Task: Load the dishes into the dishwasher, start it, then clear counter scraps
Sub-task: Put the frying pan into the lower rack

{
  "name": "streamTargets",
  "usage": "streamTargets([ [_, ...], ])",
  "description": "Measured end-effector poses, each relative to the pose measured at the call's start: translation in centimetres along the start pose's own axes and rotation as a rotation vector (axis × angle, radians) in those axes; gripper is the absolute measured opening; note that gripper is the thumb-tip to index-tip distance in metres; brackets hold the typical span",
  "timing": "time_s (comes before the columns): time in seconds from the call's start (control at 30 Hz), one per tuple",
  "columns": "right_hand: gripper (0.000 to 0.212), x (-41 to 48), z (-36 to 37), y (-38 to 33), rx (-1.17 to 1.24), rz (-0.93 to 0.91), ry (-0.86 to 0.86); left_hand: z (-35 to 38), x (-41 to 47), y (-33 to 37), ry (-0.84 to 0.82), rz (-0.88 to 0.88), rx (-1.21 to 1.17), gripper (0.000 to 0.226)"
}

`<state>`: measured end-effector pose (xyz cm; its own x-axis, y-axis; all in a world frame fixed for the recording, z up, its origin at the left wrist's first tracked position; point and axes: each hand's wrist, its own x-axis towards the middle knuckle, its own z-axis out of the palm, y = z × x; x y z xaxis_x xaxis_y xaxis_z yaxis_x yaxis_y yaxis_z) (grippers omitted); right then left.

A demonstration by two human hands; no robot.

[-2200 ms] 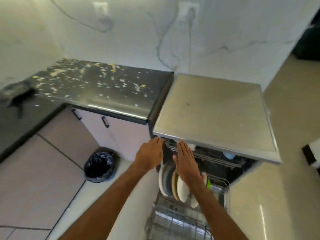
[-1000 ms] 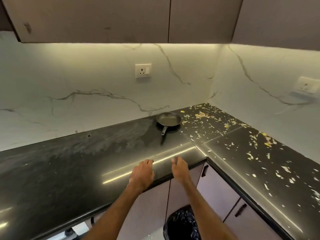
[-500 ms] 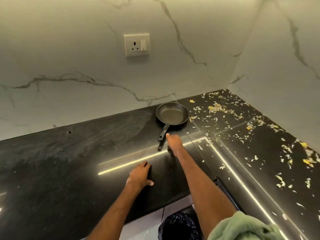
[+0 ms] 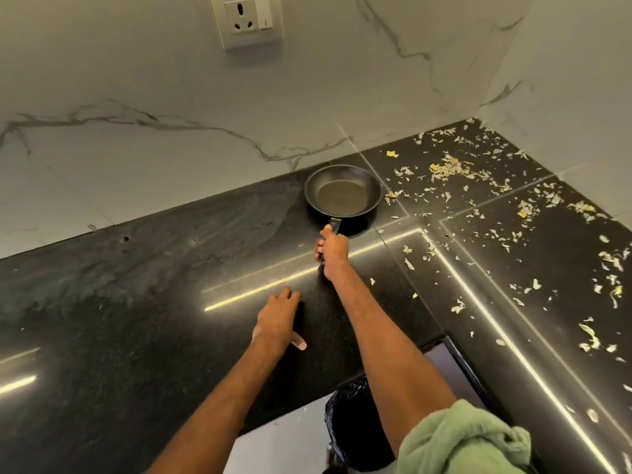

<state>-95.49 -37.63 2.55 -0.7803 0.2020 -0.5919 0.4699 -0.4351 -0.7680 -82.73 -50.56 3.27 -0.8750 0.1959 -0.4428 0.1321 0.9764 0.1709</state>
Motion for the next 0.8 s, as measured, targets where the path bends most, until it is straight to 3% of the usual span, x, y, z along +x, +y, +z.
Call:
streamTargets([
  [0.23,0.014,-6.4,-2.2,3.6,-0.044,-0.275,-0.091,0.5,-1.1,0.0,0.033,0.012,-0.029,0.096],
  [0.33,0.018,-10.4,-3.0,3.7,0.022,-0.374,-0.06,-0.6,-1.2,0.1,0.03,-0.002,-0.067,0.064],
  [0.4,0.023,-13.2,-4.2,4.1,0.013,-0.469,0.016,-1.6,-1.4,0.9,0.072,-0.002,-0.252,0.037],
  [0.5,0.023,-17.5,-6.5,5.4,0.012,-0.568,0.134,-2.8,-2.6,3.9,0.157,0.147,-0.691,0.029],
  [0.57,0.023,-20.5,-7.8,6.7,0.064,-0.628,0.212,-3.2,-5.2,6.9,0.055,0.297,-1.034,0.029],
  [0.63,0.028,-23.8,-9.1,8.3,0.143,-0.692,0.29,-3.0,-8.5,9.8,-0.035,0.409,-1.233,0.027],
  [0.7,0.033,-26.6,-10.4,10.7,0.177,-0.749,0.344,-2.4,-11.7,11.8,-0.124,0.515,-1.29,0.029],
  [0.8,0.037,-31.6,-12.7,15.4,0.148,-0.83,0.545,0.4,-16.4,14.0,-0.296,0.731,-1.117,0.022],
])
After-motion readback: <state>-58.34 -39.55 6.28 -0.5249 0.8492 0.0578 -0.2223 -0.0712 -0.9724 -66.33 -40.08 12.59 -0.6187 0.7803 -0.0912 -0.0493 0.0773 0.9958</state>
